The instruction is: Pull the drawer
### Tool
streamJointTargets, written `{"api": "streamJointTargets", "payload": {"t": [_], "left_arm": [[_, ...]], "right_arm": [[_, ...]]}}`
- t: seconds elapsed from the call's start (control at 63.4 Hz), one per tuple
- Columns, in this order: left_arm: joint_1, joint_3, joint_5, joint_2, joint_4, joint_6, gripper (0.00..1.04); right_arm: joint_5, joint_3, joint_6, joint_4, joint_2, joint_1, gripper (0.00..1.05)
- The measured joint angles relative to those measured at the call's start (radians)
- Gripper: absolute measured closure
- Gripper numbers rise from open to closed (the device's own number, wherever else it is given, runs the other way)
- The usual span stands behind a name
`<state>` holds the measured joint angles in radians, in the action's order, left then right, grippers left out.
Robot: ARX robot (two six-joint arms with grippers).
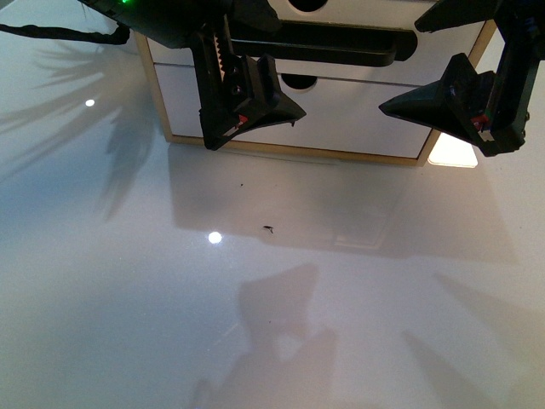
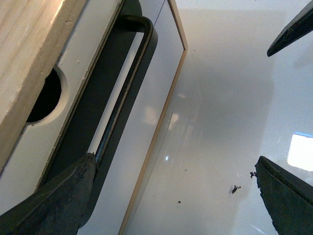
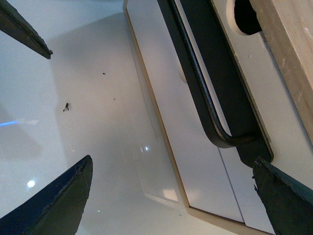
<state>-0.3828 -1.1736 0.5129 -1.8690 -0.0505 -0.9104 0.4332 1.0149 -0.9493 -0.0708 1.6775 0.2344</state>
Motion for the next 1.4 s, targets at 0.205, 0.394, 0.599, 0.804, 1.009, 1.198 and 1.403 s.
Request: {"api": "streamJointTargets", "payload": {"t": [0.205,0.394,0.599,0.804,1.009,1.198,1.403], "left_arm": [[0.007,-0.04,0.014,-0.028,0.0,0.01,0.07],[0.018,-0.068,0.016,-0.058,-0.006,0.011,0.07],[0.023,-0.074,0.023,-0.069,-0.01,0.011,0.07],[0.032,-0.09,0.021,-0.082,-0.01,0.009,0.07],[0.034,-0.109,0.002,-0.11,-0.021,-0.015,0.07],[0.034,-0.122,-0.017,-0.134,-0.026,-0.042,0.07],[0.034,-0.132,-0.042,-0.153,-0.026,-0.075,0.07]], "right_arm": [[0.025,0.027,0.011,0.011,0.042,-0.004,0.09],[0.041,0.049,0.016,0.013,0.077,-0.004,0.09],[0.053,0.066,0.019,0.023,0.097,-0.001,0.09],[0.059,0.081,0.028,0.034,0.12,0.007,0.09],[0.065,0.096,0.037,0.047,0.141,0.014,0.09],[0.066,0.107,0.041,0.07,0.161,0.016,0.09],[0.076,0.109,0.045,0.097,0.19,0.019,0.09]]}}
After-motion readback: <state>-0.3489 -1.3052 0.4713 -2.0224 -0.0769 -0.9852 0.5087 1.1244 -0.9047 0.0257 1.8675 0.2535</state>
